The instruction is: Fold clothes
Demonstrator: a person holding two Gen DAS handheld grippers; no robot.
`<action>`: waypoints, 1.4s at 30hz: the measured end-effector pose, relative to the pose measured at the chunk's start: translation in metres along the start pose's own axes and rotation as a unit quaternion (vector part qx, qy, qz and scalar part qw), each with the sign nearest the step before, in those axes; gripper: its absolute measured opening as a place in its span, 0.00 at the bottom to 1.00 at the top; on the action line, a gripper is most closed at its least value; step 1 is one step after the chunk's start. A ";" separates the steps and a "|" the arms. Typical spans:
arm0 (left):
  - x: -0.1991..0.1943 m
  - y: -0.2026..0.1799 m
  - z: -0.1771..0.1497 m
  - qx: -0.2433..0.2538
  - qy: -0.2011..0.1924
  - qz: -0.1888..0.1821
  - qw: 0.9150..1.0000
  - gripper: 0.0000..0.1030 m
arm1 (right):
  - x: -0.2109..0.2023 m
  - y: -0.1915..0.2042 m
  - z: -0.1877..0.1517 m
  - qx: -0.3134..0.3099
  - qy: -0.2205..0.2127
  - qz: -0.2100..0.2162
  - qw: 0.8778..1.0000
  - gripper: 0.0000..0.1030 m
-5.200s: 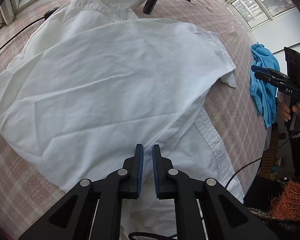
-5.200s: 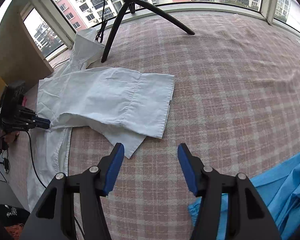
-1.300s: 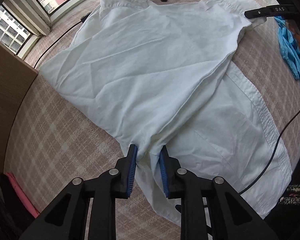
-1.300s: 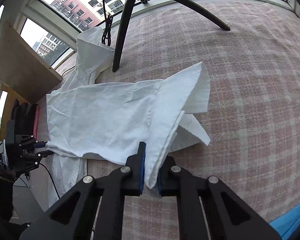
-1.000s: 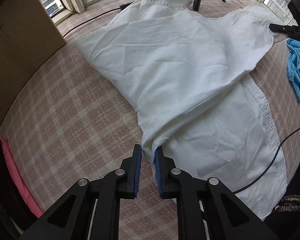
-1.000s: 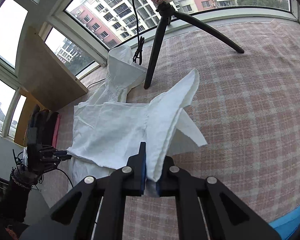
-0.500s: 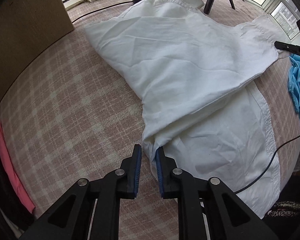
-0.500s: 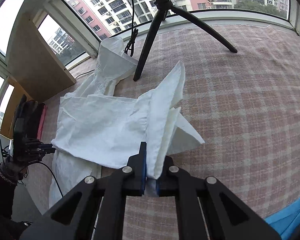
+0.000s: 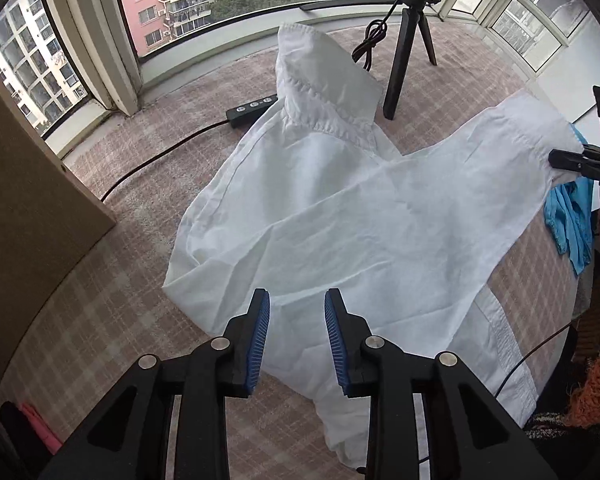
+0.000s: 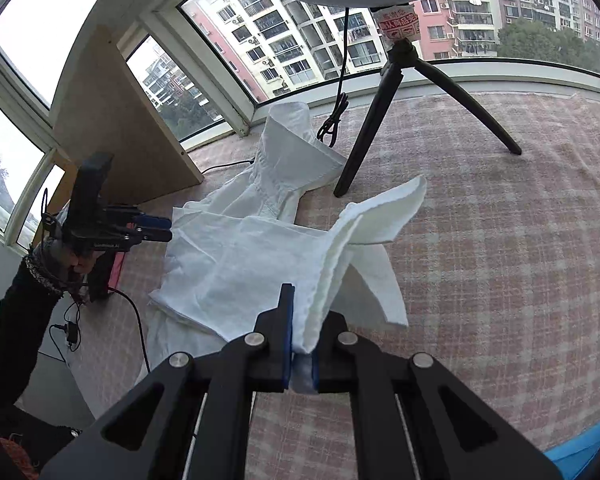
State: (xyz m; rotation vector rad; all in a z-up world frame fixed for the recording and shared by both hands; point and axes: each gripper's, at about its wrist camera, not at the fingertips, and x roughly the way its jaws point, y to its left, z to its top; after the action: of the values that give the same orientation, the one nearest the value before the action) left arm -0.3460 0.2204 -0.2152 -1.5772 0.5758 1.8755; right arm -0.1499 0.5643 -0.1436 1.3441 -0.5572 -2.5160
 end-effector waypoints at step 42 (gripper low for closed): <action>0.015 -0.059 -0.080 0.006 -0.081 -0.087 0.993 0.35 | 0.322 0.188 0.129 -0.343 0.364 0.080 0.862 0.04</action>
State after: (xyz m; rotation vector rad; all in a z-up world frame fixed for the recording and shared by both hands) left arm -0.2496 0.2115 -0.2423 -1.4040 0.3663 1.8429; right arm -0.4300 0.3020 -0.2361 1.6566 0.3475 -1.5957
